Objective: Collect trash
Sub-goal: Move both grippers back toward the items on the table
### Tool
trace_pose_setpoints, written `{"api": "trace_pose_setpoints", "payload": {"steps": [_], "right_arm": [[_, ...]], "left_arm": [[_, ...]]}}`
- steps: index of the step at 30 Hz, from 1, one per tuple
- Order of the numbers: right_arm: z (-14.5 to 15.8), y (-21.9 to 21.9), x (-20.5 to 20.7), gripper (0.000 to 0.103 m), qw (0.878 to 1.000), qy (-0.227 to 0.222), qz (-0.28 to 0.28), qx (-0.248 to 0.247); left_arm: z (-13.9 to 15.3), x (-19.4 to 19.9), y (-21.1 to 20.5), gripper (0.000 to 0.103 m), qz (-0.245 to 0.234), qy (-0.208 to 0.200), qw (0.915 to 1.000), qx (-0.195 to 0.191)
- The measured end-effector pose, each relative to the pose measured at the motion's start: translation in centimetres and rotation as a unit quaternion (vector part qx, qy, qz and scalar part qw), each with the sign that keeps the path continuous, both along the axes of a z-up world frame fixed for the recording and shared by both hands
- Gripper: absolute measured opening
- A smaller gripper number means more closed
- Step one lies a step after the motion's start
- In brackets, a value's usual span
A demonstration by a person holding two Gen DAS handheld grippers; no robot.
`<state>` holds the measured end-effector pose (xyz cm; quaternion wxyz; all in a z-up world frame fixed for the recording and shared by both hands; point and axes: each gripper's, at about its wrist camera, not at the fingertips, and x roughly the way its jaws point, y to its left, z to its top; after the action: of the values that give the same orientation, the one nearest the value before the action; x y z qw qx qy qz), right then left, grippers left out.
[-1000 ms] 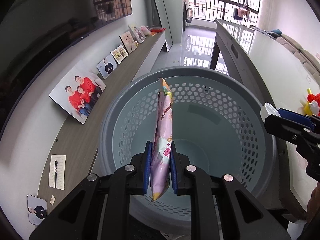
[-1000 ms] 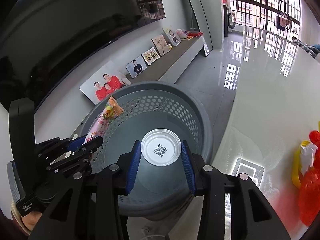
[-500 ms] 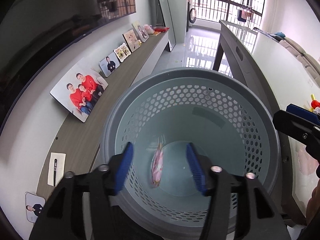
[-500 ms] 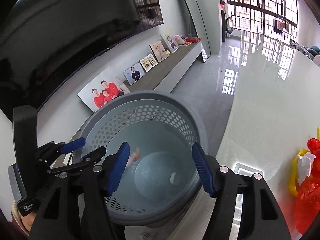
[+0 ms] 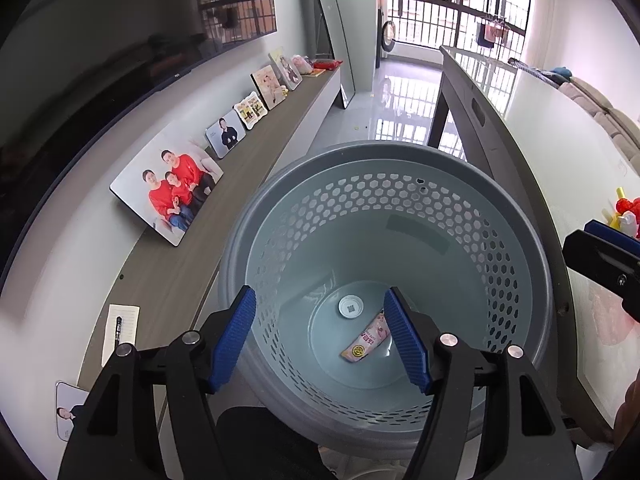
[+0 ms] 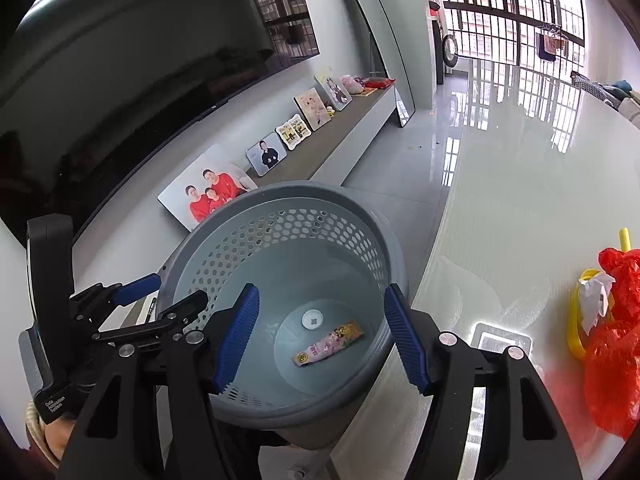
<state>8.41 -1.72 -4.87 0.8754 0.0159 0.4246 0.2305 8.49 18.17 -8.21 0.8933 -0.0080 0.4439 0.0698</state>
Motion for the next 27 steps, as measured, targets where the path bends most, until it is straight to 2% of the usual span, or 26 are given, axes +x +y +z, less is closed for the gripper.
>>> {"api": "trace_pose_setpoints", "payload": {"steps": [6,10,14,23,27], "right_arm": [[0.4,-1.2,-1.9,0.062,1.0,0.001,-0.01,-0.002],[0.5,-2.6,-3.3,0.062,1.0,0.004,-0.028,-0.007],[0.7,-4.5,-4.9,0.063,0.999,0.005,-0.048,-0.012],[1.7,-10.0,-9.1,0.064,0.994,-0.008,-0.104,-0.015],[2.3,-13.3,-10.8,0.064,0.99,-0.021,-0.14,-0.01]], "left_arm": [[1.1,-1.0,-0.3,0.069,0.0,-0.014,0.9999,0.004],[1.6,-1.8,-1.2,0.074,-0.011,-0.021,0.9997,0.003],[2.1,-2.4,-2.4,0.075,-0.027,-0.029,0.9992,-0.006],[4.0,-4.0,-7.2,0.092,-0.074,-0.06,0.9953,-0.018],[4.9,-4.6,-9.7,0.094,-0.097,-0.072,0.9923,-0.028]]}}
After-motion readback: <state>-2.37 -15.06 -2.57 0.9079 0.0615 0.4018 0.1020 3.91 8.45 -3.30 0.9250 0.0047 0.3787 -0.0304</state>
